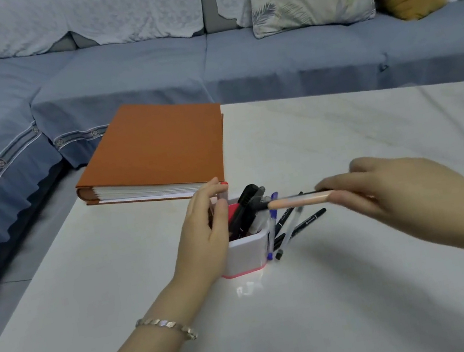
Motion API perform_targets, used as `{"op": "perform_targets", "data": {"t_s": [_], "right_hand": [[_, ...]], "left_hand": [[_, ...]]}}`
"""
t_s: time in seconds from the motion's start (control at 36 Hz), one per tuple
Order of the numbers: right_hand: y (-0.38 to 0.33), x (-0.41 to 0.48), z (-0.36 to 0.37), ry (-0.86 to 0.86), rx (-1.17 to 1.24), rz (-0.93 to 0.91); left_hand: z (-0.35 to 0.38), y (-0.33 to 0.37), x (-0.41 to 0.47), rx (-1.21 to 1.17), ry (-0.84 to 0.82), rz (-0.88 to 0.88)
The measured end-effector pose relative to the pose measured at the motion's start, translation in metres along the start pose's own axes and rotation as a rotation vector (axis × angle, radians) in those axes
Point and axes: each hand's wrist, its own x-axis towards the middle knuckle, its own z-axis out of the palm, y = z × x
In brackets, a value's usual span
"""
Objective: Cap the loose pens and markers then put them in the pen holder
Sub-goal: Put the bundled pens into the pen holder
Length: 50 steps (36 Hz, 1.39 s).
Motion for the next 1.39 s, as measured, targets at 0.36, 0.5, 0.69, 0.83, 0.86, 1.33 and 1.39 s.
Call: {"op": "perform_targets", "data": {"t_s": [0.36,0.5,0.69,0.83,0.86,1.33,1.39], "right_hand": [[-0.075,0.088,0.018,-0.204,-0.270,-0.158],[-0.067,0.075,0.052,0.023,0.207,-0.062],[-0.084,0.052,0.082,0.152,0.439,-0.052],[-0.061,0.052,0.068,0.433,0.733,0.030],[-0.050,0.052,0.070,0.487,0.704,0.093],[0.041,0.037,0.136,-0.223,-0.231,-0.191],[0.045,0.023,0.136,-0.189,-0.210,-0.199]], "left_hand": [[-0.015,-0.009,-0.012,-0.055,-0.214,-0.096],[-0.018,-0.020,-0.011,-0.227,-0.232,-0.148],[-0.015,-0.025,-0.010,-0.318,-0.202,-0.129],[-0.015,-0.026,-0.010,-0.273,-0.206,-0.144],[-0.015,-0.025,-0.010,-0.263,-0.200,-0.146],[-0.012,-0.023,-0.016,-0.280,-0.146,-0.173],[-0.012,-0.022,-0.016,-0.283,-0.142,-0.174]]}}
